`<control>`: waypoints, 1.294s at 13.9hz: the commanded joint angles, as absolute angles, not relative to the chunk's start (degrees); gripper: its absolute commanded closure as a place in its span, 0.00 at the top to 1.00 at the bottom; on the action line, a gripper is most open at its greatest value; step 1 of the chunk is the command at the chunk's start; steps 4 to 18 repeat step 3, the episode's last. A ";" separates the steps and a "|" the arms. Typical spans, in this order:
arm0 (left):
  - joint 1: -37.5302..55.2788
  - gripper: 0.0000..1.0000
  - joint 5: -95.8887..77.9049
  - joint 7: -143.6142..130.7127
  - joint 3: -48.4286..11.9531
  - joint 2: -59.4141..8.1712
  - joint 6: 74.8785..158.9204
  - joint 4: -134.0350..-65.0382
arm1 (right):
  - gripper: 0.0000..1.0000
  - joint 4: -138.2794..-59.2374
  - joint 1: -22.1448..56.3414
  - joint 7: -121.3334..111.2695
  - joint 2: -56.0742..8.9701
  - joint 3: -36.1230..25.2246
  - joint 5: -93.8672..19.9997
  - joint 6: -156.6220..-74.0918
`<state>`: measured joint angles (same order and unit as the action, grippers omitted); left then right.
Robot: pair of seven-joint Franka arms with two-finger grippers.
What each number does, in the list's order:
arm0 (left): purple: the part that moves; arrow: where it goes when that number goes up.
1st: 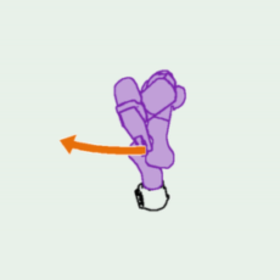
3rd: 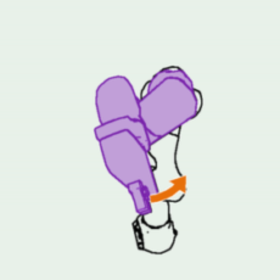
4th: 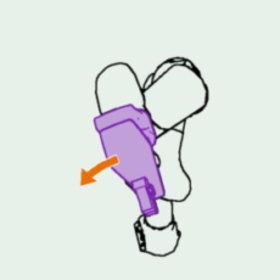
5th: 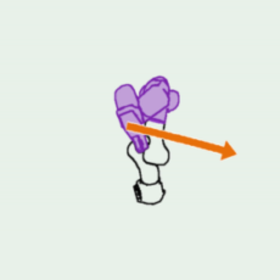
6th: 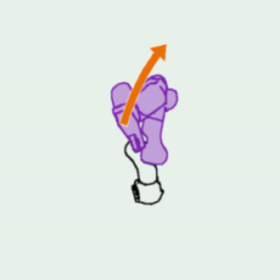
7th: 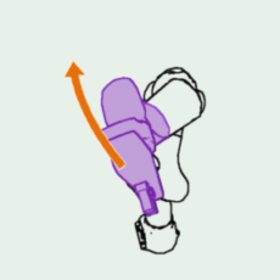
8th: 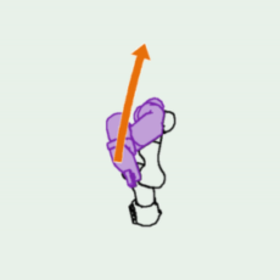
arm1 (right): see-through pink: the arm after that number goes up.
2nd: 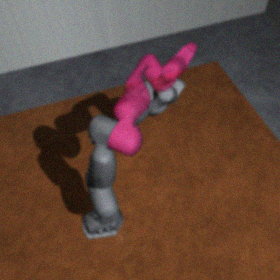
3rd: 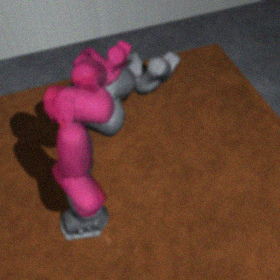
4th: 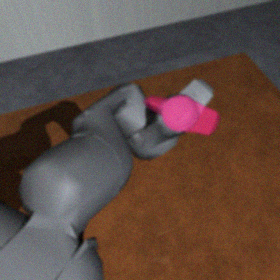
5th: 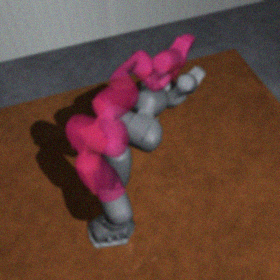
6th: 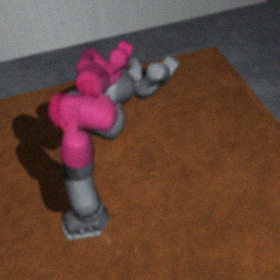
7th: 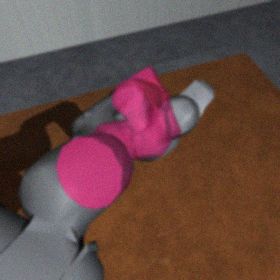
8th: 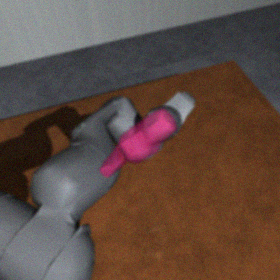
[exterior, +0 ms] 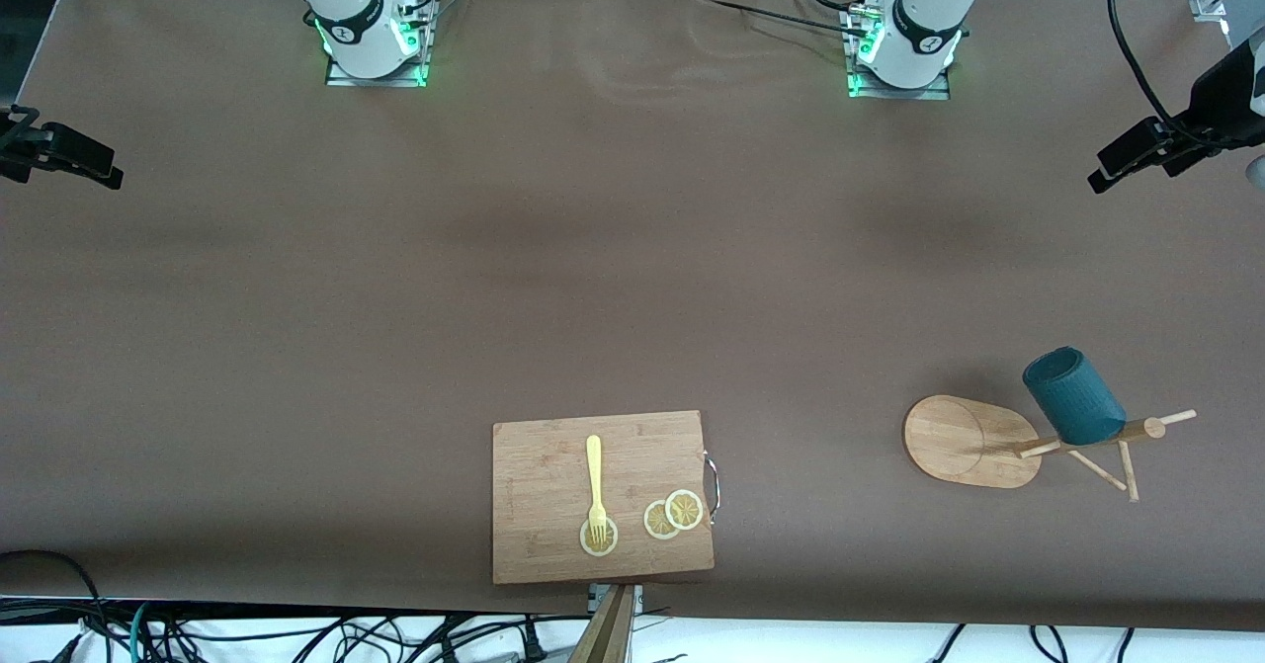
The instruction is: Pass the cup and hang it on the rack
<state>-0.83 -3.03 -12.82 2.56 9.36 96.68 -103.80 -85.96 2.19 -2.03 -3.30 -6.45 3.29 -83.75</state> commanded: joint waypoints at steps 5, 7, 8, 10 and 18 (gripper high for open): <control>-0.53 1.00 -1.93 -11.25 2.46 9.58 96.42 -102.57 | 1.00 -84.81 1.41 -1.58 -3.60 -6.15 2.90 -83.32; -0.53 1.00 -1.93 -11.25 2.46 9.58 96.42 -102.57 | 1.00 -84.81 1.41 -1.58 -3.60 -6.15 2.90 -83.32; -0.53 1.00 -1.93 -11.25 2.46 9.58 96.42 -102.57 | 1.00 -84.81 1.41 -1.58 -3.60 -6.15 2.90 -83.32; -0.53 1.00 -1.93 -11.25 2.46 9.58 96.42 -102.57 | 1.00 -84.81 1.41 -1.58 -3.60 -6.15 2.90 -83.32; -0.53 1.00 -1.93 -11.25 2.46 9.58 96.42 -102.57 | 1.00 -84.81 1.41 -1.58 -3.60 -6.15 2.90 -83.32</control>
